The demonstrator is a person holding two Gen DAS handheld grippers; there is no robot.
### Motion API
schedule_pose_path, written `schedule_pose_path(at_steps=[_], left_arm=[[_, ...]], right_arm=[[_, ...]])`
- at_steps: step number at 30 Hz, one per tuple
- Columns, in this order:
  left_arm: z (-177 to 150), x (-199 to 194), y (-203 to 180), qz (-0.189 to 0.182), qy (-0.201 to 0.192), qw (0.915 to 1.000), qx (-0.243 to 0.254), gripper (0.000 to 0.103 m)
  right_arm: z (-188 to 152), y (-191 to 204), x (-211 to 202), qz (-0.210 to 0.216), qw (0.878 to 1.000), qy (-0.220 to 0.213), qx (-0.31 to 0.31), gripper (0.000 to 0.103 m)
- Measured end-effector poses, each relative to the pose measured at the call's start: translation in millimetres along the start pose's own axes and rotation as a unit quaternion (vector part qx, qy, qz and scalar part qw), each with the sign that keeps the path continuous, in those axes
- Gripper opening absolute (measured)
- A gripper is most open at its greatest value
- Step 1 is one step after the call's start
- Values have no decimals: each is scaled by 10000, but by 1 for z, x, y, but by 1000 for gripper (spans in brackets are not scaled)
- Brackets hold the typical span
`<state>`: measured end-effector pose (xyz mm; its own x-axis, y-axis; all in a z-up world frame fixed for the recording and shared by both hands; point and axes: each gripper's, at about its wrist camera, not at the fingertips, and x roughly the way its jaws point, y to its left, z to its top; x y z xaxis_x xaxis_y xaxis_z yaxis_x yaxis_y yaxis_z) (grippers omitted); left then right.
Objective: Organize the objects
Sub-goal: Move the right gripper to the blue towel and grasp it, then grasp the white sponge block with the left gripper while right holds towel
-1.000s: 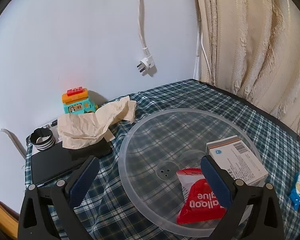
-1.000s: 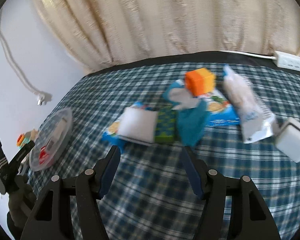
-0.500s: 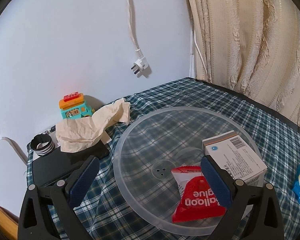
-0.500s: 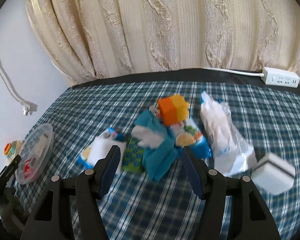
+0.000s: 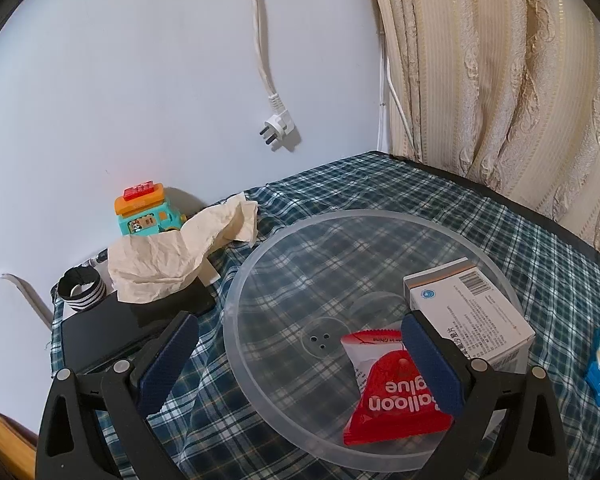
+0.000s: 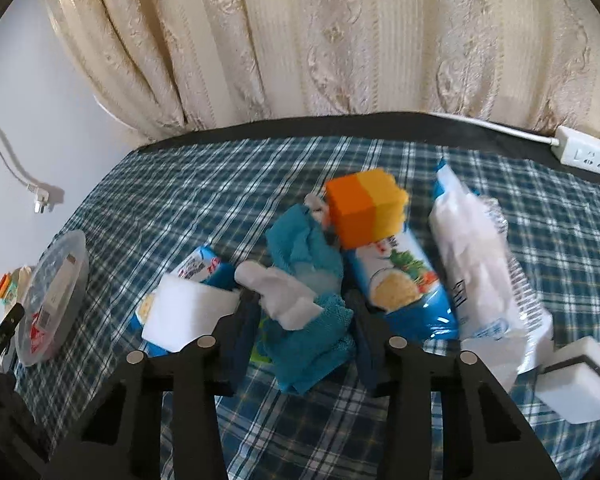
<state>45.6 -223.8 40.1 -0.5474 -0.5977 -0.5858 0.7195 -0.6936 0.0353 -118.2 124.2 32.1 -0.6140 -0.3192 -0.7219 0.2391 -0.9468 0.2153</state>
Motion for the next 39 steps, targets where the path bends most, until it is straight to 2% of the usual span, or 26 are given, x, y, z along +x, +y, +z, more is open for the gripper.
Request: schedule_pose_path(at_steps=[9,16,21,24,29,31,35,39], left_arm=[[0,0,-2,-18,15,10000,32,103],[0,0,-4,-2,26,10000,54,103],[0,-1,-5,9,-21,10000,88,103],[0,-3,-9,-34,-61,9998,206,103],[0,-18,-23,-281,-125,9977,605,103],[-1,-26,-31,-485,-97,9956,791,103],[-3,-44,-49,-957,-47,9888,1147,103],[-7,-59,-75,-1440,-33,9779,1515,103]], right_arm=[[6,-12,21,124,9991,250,309,44],[12,-15,30,132,9993,149,326,44],[12,-18,27,112,9993,151,321,37],[6,-21,21,71,9993,155,330,37],[-8,-29,3,34,9993,144,352,37],[-15,-32,-6,13,9994,132,324,37],[-26,-37,-23,28,9994,142,308,37],[-40,-40,-38,87,9993,157,327,37]])
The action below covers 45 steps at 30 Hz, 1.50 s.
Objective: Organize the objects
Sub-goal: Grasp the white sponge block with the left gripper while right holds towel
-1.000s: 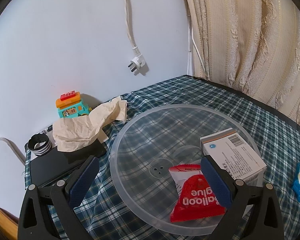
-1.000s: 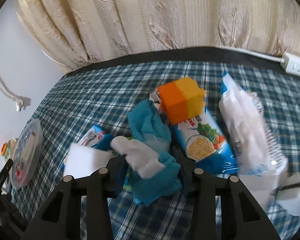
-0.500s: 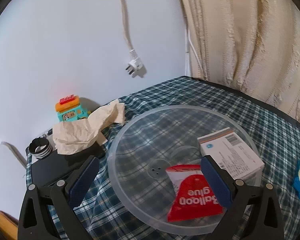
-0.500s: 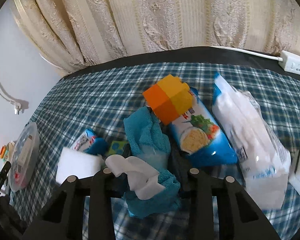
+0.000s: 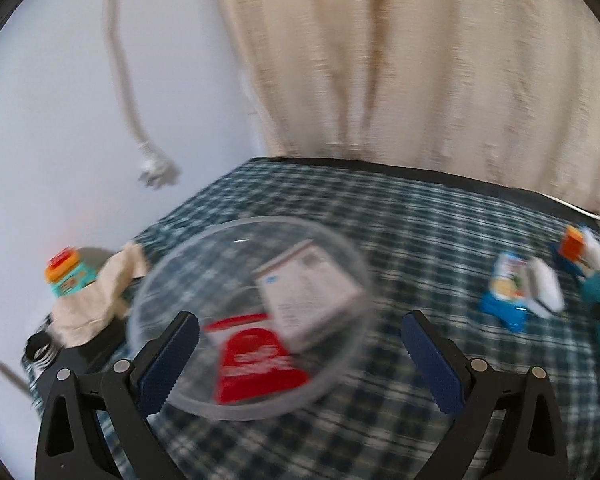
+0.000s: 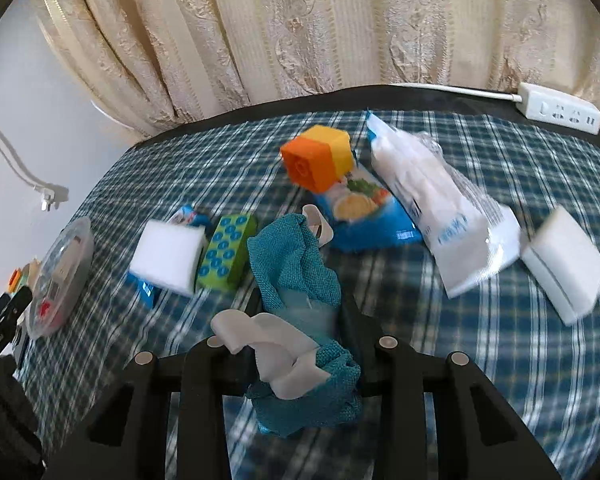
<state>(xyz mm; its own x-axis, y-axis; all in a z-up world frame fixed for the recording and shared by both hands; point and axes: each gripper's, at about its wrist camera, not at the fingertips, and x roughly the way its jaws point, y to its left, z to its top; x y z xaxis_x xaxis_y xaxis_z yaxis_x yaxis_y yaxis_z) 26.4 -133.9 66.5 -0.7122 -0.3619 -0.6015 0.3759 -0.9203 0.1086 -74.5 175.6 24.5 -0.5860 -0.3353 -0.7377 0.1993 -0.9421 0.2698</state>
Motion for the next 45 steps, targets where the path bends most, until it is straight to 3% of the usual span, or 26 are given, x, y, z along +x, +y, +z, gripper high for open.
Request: schedule_pose_path(at_steps=[6,15,29,45], left_arm=[[8,-3,-50,-506,70,9970,573,103],[17,14,-118,-1158,517,9853,1147,103],[16,50,-189,-1190,787,9737,1778,103],[25,66,-191,-1187,812,9777,1529,103]], right_arm=[[-18,1,-10,-45,10000,5,-87,37],[-25,-9,-11,41,10000,-38,38,37],[-26,-14,-13,156,9997,-114,121,37],[-27,-13,-13,161,9997,-117,128,38]])
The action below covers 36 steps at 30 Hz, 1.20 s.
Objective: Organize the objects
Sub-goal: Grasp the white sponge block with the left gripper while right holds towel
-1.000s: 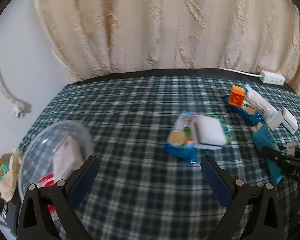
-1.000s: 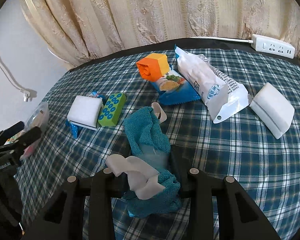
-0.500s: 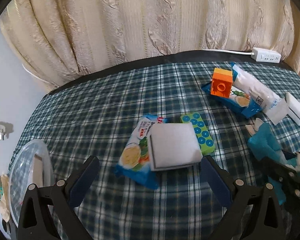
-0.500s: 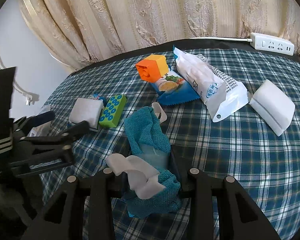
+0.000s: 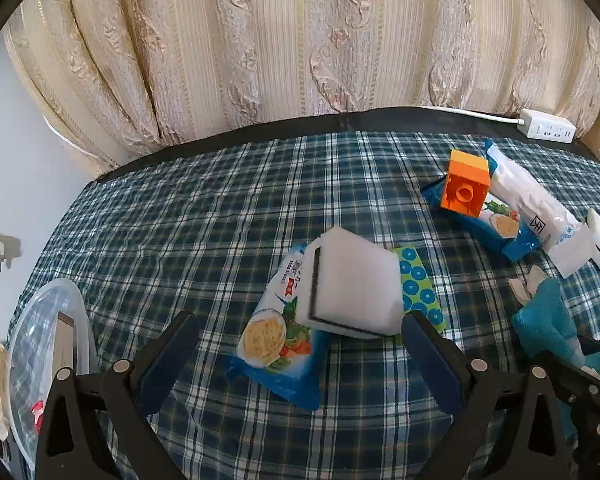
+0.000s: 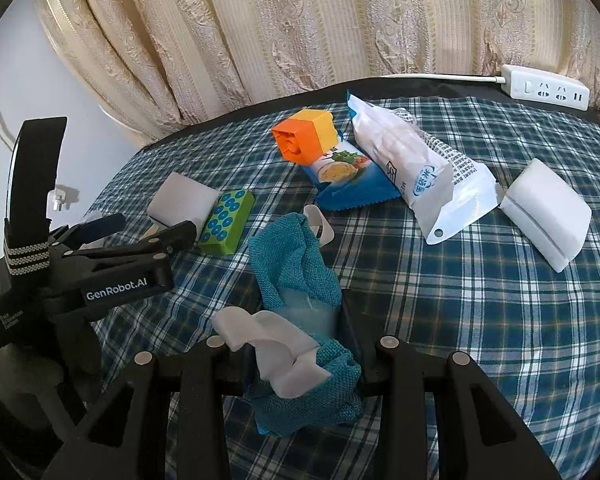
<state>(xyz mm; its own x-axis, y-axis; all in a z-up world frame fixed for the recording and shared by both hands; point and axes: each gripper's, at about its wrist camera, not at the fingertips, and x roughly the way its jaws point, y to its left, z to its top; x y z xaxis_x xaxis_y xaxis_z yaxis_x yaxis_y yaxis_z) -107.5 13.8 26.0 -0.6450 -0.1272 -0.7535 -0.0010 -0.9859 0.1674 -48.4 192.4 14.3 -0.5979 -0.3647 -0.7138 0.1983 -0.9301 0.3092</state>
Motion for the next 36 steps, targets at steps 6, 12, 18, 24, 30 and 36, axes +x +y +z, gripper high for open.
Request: schedule_pose_path(at_steps=[6,12,18,24,30,36], left_arm=[[1,-1,0,-45,-14,10000,1,103],[5,4,-4,-54,17,10000,-15,103],[7,11,-1,-96,25,9999,-135,102],[6,15,-1,-234,33,9996,-153,69],[5,1,-6,-468,-173,9988,-21,40],[-2,-5,-1,-562,-132,9983,-66,40]], right_arm=[[0,0,0,3,10000,0,-2,38],[0,0,0,4,10000,-1,-4,38],[0,0,0,3,10000,0,-6,38],[0,0,0,5,10000,-1,-5,38],[0,0,-1,4,10000,-2,-3,38],[1,0,-1,7,10000,1,-4,38]])
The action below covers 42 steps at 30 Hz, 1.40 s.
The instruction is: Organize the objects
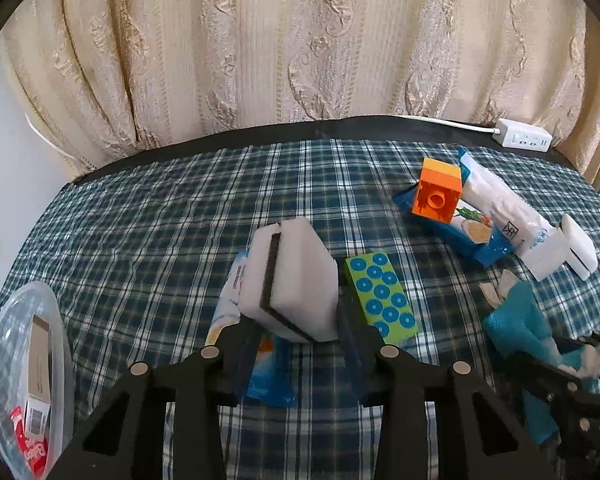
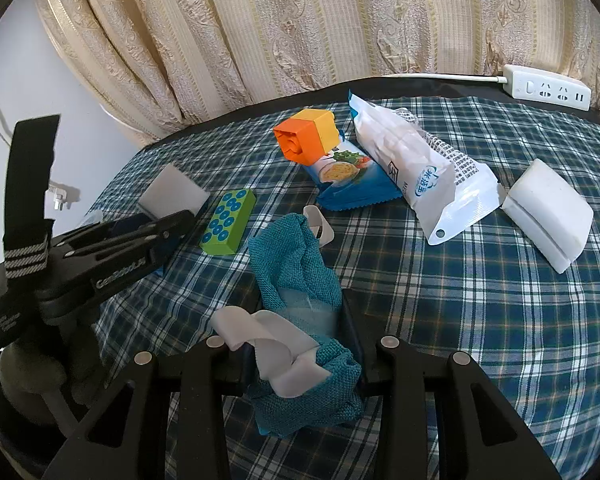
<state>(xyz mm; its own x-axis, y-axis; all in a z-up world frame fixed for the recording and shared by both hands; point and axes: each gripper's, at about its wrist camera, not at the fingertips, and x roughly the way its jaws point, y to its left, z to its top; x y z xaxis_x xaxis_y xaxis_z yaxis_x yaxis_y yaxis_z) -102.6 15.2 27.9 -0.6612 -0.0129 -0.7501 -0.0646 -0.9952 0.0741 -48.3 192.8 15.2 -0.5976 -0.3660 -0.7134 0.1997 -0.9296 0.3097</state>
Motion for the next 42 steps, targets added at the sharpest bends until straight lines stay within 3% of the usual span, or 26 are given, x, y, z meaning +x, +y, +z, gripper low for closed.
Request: schedule_pose_path(at_steps=[12,29,32,34,37,42], left_arm=[[-13,-31,31,-107,-115,9990,-417,39],[-41,-61,96,450,-213,9936,-1012,40],[-42,-59,96,413,-189,9940,-996,56],[-43,-59,93,437,-202,9943,-951,75],[-45,-62,90,471,-268,9945,-893,89],[-49,-61,93,421,-247,9949,-880,94]], right_arm=[[0,0,0,8,10000,3,-7,38],[-1,6,0,-25,10000,18,-83,38],[-1,4,0,-18,10000,21,-91,38],[-1,5,0,-6,9999,22,-98,38],[-1,5,0,0,10000,23,-95,38],[-1,5,0,3,10000,23,-95,38]])
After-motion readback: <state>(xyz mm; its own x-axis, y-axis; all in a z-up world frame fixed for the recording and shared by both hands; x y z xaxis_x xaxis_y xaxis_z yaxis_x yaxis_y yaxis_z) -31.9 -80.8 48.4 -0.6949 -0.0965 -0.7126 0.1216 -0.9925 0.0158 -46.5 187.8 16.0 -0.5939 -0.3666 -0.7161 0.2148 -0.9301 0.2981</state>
